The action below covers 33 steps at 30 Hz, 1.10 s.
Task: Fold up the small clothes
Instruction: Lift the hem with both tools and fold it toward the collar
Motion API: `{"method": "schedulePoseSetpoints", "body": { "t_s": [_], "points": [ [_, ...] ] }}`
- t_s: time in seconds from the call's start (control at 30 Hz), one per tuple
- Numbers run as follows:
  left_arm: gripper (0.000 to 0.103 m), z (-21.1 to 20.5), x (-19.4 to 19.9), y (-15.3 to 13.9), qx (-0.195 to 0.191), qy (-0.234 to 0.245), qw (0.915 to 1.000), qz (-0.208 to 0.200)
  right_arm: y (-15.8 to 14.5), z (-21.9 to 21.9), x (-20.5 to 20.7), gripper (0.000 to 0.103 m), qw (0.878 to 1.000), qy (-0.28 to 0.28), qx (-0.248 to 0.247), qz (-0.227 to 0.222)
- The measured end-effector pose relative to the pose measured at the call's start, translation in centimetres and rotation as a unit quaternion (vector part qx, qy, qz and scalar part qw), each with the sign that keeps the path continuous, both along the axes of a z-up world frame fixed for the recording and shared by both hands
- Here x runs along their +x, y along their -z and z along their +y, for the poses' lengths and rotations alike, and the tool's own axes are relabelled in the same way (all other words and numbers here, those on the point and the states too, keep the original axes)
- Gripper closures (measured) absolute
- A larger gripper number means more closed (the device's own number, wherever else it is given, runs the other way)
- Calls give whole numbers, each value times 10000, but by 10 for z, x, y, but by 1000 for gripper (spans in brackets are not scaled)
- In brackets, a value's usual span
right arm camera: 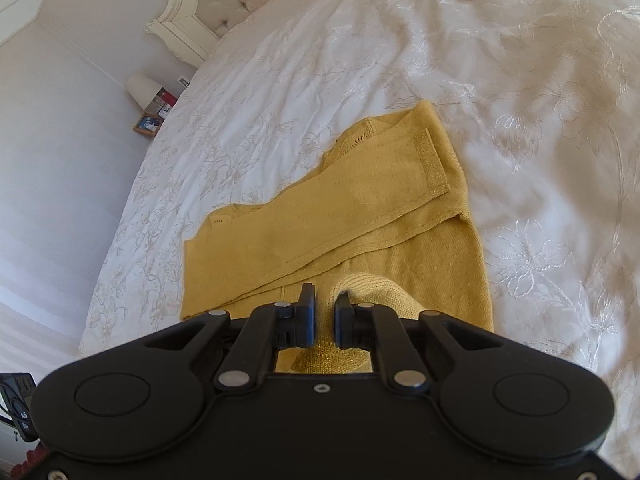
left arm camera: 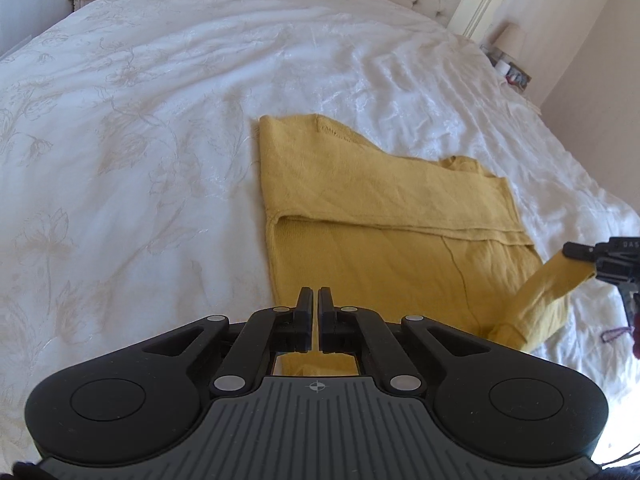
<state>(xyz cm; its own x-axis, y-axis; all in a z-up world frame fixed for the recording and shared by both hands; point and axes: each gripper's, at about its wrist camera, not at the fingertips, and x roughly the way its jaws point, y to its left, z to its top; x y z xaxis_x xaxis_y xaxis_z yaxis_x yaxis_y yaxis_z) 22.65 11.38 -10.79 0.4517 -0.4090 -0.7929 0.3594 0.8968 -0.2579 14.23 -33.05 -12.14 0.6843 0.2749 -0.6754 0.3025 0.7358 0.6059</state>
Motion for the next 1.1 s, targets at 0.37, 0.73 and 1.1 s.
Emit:
{"method": "schedulePoseSetpoints", "body": {
  "t_s": [0.37, 0.73, 1.1],
  "points": [
    [94, 14, -28, 12, 334, -505, 9975, 373, 21, -11, 26, 87, 9992, 0, -99, 374],
    [93, -1, -27, 13, 456, -440, 9974, 342, 34, -31, 42, 87, 9980, 154, -90, 612],
    [77, -26, -4, 23, 522, 160, 9977, 411, 42, -32, 40, 81, 9966, 11, -67, 822]
  ]
}}
